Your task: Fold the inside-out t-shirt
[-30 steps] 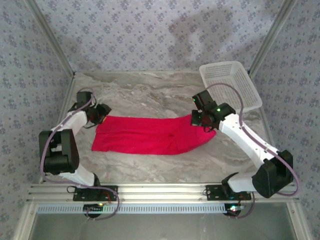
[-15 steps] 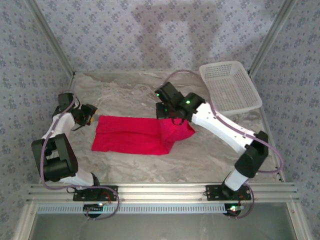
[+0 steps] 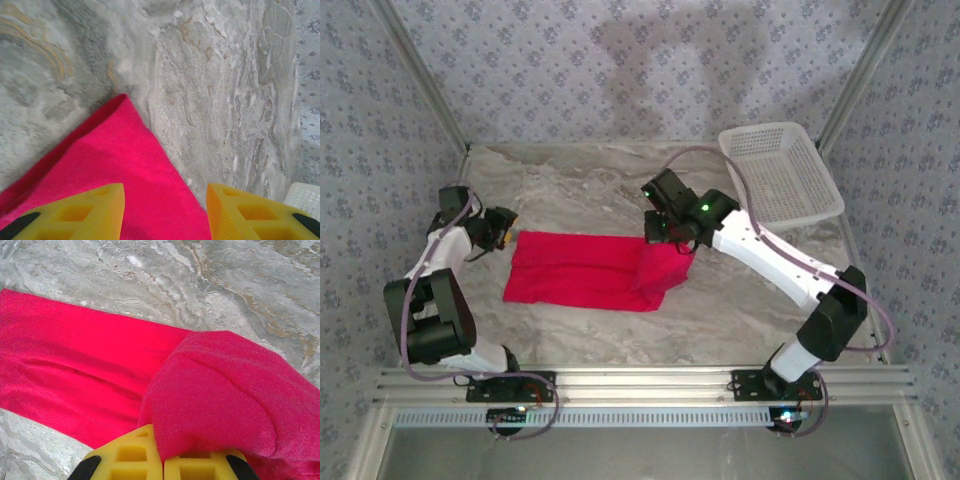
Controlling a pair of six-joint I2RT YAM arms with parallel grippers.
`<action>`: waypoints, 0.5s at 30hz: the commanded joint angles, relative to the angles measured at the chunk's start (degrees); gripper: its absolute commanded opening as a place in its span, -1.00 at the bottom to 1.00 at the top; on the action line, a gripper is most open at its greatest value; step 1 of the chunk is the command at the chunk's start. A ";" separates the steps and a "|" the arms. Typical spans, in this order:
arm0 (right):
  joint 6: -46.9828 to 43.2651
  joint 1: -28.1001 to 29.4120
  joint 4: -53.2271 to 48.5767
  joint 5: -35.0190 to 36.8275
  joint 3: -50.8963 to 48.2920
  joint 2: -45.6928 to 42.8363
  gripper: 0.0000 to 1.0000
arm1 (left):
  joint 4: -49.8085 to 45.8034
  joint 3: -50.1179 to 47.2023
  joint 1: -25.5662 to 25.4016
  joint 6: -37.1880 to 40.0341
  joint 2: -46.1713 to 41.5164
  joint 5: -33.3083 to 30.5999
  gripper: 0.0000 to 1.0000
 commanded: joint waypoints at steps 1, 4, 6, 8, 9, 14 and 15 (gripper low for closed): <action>-0.17 -2.11 -2.04 0.38 -1.22 -4.70 -1.00 | 4.21 -0.62 -4.68 -2.31 1.33 -0.89 -0.07; -1.39 -4.95 -3.43 -0.63 -2.65 -7.77 -1.00 | 6.44 0.14 -9.46 -2.49 6.29 -2.85 -0.06; -2.10 -6.95 -4.39 -1.59 -3.96 -9.95 -1.00 | 6.48 0.73 -9.69 -2.29 11.04 -3.19 -0.08; -2.72 -8.75 -5.67 -2.23 -5.33 -11.92 -1.00 | 5.55 0.79 -8.35 -1.49 14.96 -4.16 -0.11; -2.95 -9.72 -6.72 -2.13 -6.20 -13.10 -1.00 | 4.80 0.72 -7.20 -1.08 16.68 -4.83 -0.12; -2.60 -13.30 -8.48 -3.00 -15.57 -19.22 -1.00 | 4.41 -2.64 -1.30 -0.10 18.65 -6.16 -0.13; -1.92 -13.70 -7.88 -3.32 -18.04 -20.35 -1.00 | 4.03 -2.95 -0.58 0.50 18.23 -6.65 -0.13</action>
